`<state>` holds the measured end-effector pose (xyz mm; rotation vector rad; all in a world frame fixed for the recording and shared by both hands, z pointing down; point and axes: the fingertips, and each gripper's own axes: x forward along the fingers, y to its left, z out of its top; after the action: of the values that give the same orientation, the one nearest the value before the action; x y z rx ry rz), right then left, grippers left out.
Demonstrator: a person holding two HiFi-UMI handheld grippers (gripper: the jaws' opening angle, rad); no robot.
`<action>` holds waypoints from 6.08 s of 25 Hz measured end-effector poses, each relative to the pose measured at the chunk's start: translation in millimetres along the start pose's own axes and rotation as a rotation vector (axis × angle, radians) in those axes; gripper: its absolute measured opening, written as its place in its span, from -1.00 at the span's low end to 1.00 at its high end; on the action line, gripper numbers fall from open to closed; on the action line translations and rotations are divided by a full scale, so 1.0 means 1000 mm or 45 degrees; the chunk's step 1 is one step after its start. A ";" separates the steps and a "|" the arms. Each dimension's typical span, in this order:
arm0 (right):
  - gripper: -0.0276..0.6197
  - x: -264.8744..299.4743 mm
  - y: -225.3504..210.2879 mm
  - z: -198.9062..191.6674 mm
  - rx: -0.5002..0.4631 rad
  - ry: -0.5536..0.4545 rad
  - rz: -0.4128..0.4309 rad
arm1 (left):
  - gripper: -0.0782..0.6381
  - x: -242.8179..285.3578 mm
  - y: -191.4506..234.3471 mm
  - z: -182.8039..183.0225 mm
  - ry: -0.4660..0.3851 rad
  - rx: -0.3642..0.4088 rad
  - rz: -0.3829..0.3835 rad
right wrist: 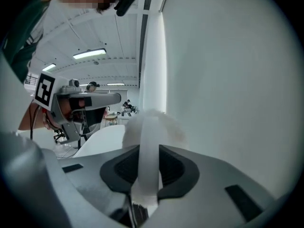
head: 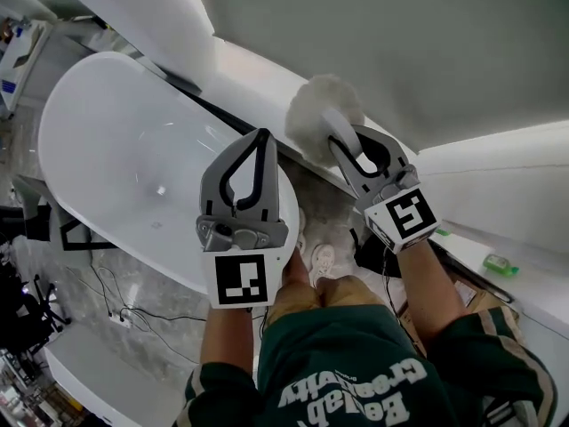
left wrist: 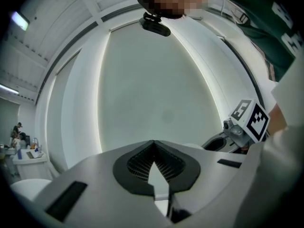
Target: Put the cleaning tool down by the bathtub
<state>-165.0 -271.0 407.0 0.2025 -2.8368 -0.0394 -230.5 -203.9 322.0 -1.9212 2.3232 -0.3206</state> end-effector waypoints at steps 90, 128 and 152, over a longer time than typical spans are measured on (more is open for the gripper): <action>-0.62 0.264 -0.062 -0.422 0.104 1.217 0.171 | -0.77 0.050 0.076 -0.186 0.222 -0.254 0.113; -0.22 0.199 -0.056 -0.230 0.088 0.686 0.171 | -0.77 0.059 0.040 -0.074 0.089 -0.173 -0.033; -0.23 -0.059 -0.045 0.075 -0.005 -0.196 0.027 | -0.77 0.019 -0.072 0.089 -0.073 -0.052 -0.138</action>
<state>-124.7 -306.7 316.3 0.1756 -2.9917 -0.0588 -145.9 -243.0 252.7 -2.0515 2.2119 -0.2260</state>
